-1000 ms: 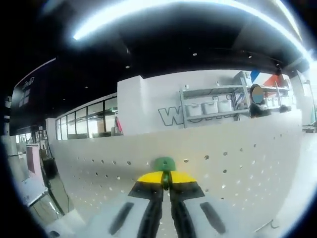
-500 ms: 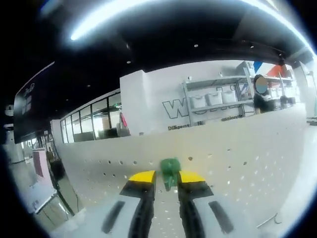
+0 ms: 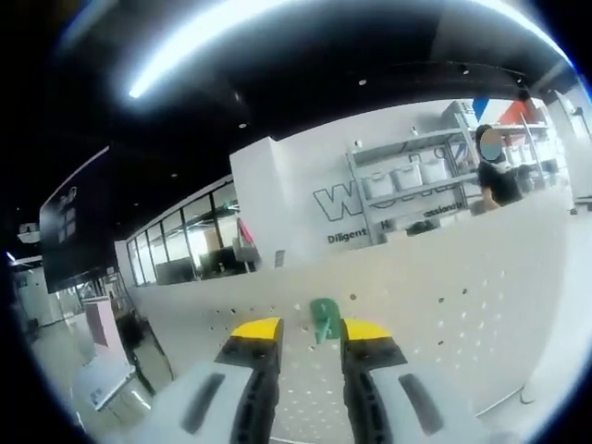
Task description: Insert the hook assembly into the mounting plate slot until the hook locks in place.
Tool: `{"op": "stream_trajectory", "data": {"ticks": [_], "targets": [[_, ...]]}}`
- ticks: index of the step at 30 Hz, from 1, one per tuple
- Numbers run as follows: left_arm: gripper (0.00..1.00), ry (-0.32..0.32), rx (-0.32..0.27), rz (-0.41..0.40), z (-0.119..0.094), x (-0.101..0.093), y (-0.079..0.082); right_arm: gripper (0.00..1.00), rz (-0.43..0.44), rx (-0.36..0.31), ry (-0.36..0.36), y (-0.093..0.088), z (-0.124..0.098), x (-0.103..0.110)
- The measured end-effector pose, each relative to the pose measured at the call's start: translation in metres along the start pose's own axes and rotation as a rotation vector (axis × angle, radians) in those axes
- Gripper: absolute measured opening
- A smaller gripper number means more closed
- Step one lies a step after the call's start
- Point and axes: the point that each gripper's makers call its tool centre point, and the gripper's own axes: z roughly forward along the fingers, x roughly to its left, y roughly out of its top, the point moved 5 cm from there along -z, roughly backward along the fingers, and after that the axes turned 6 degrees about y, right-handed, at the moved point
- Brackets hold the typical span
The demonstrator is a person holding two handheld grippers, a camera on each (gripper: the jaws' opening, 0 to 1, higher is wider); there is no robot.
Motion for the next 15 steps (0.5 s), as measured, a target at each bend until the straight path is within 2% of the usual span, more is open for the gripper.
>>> {"op": "stream_trajectory", "data": {"ticks": [6,7,8,9,11,15], "targets": [[0.96,0.015,0.001,0.005,-0.004,0.003,0.000,0.23,-0.023,0.026,0.027,-0.005,-0.024,-0.001],[0.96,0.016,0.002,0.005,-0.005,0.003,-0.001,0.23,-0.002,0.029,0.023,-0.006,-0.030,-0.002],[0.97,0.021,0.006,0.007,-0.006,0.003,-0.002,0.23,0.061,0.010,0.025,-0.006,-0.038,0.000],[0.97,0.023,0.008,0.008,-0.006,0.003,-0.003,0.23,0.036,0.006,0.051,-0.006,-0.042,0.003],[0.97,0.022,0.011,0.010,-0.009,0.000,-0.005,0.23,-0.023,0.061,0.099,-0.011,-0.052,0.010],[0.97,0.023,0.024,0.006,-0.011,-0.002,-0.010,0.25,-0.027,0.098,0.165,-0.020,-0.073,0.022]]}}
